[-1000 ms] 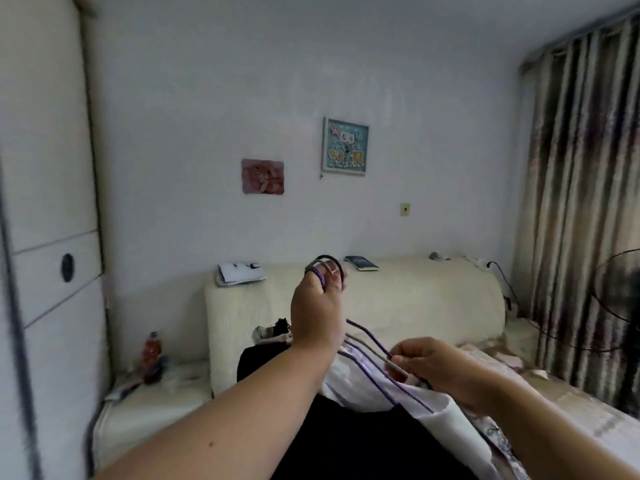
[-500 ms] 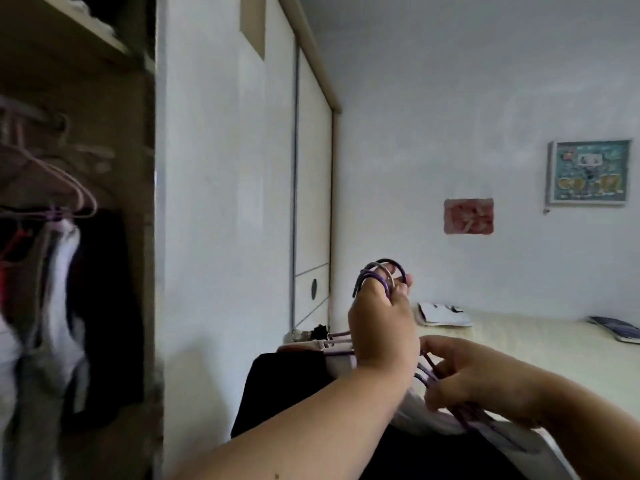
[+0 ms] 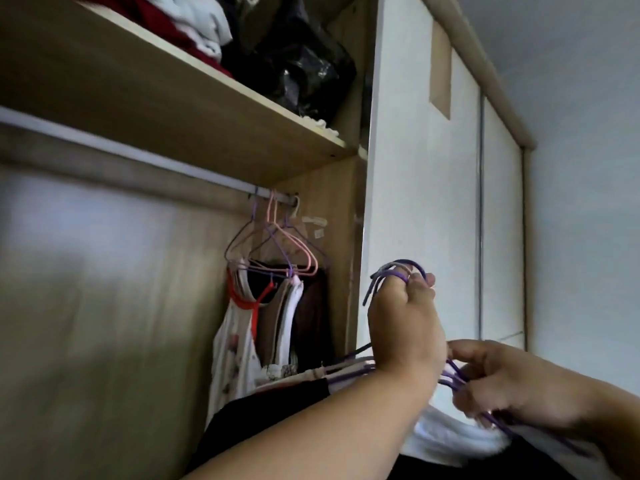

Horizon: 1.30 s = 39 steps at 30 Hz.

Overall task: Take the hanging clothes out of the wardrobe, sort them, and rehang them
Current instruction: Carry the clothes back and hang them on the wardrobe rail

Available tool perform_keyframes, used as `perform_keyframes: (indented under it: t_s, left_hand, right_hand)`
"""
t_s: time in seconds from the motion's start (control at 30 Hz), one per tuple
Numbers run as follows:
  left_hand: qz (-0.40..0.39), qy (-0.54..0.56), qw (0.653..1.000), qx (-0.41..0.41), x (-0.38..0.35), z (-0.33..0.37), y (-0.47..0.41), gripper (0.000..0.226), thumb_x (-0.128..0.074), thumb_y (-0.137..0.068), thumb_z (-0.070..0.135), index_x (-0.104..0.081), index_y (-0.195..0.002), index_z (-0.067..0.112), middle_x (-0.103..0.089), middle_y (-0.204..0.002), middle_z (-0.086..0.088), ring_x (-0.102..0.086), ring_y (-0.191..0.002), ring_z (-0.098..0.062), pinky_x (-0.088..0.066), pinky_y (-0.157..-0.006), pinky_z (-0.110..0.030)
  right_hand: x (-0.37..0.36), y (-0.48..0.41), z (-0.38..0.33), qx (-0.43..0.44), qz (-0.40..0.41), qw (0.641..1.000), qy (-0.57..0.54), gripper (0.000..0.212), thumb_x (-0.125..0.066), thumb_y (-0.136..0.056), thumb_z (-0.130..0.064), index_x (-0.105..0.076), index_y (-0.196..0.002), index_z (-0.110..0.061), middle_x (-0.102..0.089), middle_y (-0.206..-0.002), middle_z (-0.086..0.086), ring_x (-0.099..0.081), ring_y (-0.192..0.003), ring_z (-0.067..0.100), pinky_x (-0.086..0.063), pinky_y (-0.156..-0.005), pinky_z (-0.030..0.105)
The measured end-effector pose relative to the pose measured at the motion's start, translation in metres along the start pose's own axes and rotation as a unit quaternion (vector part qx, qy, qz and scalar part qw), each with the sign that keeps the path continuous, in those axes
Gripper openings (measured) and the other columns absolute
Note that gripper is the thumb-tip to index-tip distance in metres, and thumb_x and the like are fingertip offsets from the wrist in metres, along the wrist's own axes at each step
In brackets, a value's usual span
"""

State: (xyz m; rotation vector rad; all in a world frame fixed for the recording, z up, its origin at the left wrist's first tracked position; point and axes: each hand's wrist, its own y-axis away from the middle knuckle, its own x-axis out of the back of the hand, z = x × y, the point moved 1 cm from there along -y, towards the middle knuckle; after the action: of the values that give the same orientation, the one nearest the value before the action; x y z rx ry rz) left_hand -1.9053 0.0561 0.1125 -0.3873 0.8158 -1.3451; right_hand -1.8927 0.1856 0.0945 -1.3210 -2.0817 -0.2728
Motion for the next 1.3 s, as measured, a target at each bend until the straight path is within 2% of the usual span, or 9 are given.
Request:
perform_keyframes:
  t_s: [0.27,0.43,0.53,0.63,0.77,0.83,0.9,1.07,1.3]
  left_hand:
    - [0.019,-0.003,1.0,0.008,0.077,0.016,-0.11,0.024,-0.04,-0.099,0.02,-0.064,-0.094,0.015,-0.071,-0.087,0.008,-0.066,-0.066,0.003,-0.045,-0.051,-0.008]
    - [0.028,-0.009,1.0,-0.009,0.123,0.031,-0.2,0.023,-0.042,-0.098,0.018,-0.063,-0.089,0.013,-0.07,-0.084,0.006,-0.063,-0.067,-0.003,-0.047,-0.056,-0.018]
    - [0.022,-0.03,0.999,-0.03,0.148,0.036,-0.256,0.018,-0.046,-0.097,0.016,-0.063,-0.094,0.012,-0.068,-0.081,0.008,-0.061,-0.067,-0.004,-0.047,-0.067,-0.028]
    - [-0.003,-0.053,0.997,-0.048,0.173,0.04,-0.306,0.017,-0.045,-0.098,0.008,-0.056,-0.11,0.011,-0.066,-0.086,0.006,-0.061,-0.07,-0.004,-0.047,-0.059,-0.026]
    - [-0.04,-0.156,0.986,-0.04,0.201,0.047,-0.357,0.024,-0.05,-0.095,0.006,-0.057,-0.118,0.002,-0.065,-0.092,-0.007,-0.063,-0.075,-0.015,-0.054,-0.069,-0.037]
    - [-0.017,-0.378,0.92,-0.098,0.215,0.053,-0.381,0.02,-0.06,-0.091,0.019,-0.067,-0.101,0.002,-0.068,-0.088,-0.013,-0.065,-0.08,-0.026,-0.052,-0.07,-0.034]
    - [0.008,-0.577,0.804,-0.144,0.226,0.057,-0.398,0.03,-0.064,-0.087,0.035,-0.068,-0.085,0.005,-0.069,-0.087,-0.015,-0.065,-0.084,-0.029,-0.044,-0.066,-0.03]
    - [0.056,-0.724,0.662,-0.187,0.25,0.054,-0.418,0.042,-0.069,-0.074,0.056,-0.064,-0.088,0.017,-0.068,-0.097,-0.009,-0.061,-0.091,-0.028,-0.041,-0.067,-0.028]
    - [0.084,-0.767,0.603,-0.203,0.264,0.031,-0.433,0.074,-0.07,-0.066,0.065,-0.048,-0.121,0.021,-0.054,-0.124,-0.005,-0.052,-0.117,-0.027,-0.036,-0.092,-0.038]
  right_hand:
    - [-0.015,-0.11,-0.069,0.067,-0.023,0.996,0.056,0.027,-0.065,-0.076,-0.009,-0.068,-0.1,-0.023,-0.065,-0.07,0.002,-0.055,-0.057,0.009,-0.042,-0.053,0.016]
    - [-0.023,-0.198,-0.119,0.128,0.047,0.989,0.061,0.042,-0.067,-0.072,0.002,-0.063,-0.11,-0.015,-0.07,-0.1,0.018,-0.064,-0.082,0.03,-0.053,-0.08,0.039]
    - [-0.032,-0.251,-0.149,0.152,0.077,0.985,0.003,0.043,-0.063,-0.072,0.012,-0.061,-0.11,-0.008,-0.066,-0.091,0.025,-0.058,-0.068,0.027,-0.05,-0.057,0.029]
    - [-0.037,-0.302,-0.174,0.175,0.097,0.978,-0.058,0.029,-0.058,-0.074,0.017,-0.06,-0.085,-0.01,-0.058,-0.061,0.016,-0.049,-0.037,0.016,-0.04,-0.036,0.016]
    - [-0.036,-0.365,-0.193,0.189,0.135,0.968,-0.093,0.028,-0.059,-0.072,0.016,-0.061,-0.074,-0.012,-0.058,-0.061,0.012,-0.052,-0.041,0.016,-0.045,-0.042,0.023]
    - [-0.036,-0.395,-0.199,0.191,0.143,0.965,-0.108,0.029,-0.059,-0.069,0.016,-0.062,-0.072,-0.012,-0.057,-0.052,0.009,-0.05,-0.038,0.017,-0.044,-0.04,0.023]
    - [-0.036,-0.419,-0.202,0.184,0.152,0.963,-0.125,0.029,-0.058,-0.068,0.017,-0.059,-0.068,-0.012,-0.052,-0.039,0.004,-0.047,-0.03,0.015,-0.04,-0.035,0.019]
    - [-0.039,-0.461,-0.204,0.154,0.163,0.965,-0.137,0.029,-0.06,-0.07,0.014,-0.057,-0.079,-0.013,-0.054,-0.059,0.012,-0.046,-0.027,0.013,-0.041,-0.035,0.021]
    - [-0.043,-0.483,-0.2,0.122,0.155,0.978,-0.069,0.058,-0.061,-0.071,0.011,-0.054,-0.125,-0.012,-0.059,-0.071,0.013,-0.054,-0.04,0.02,-0.049,-0.045,0.028]
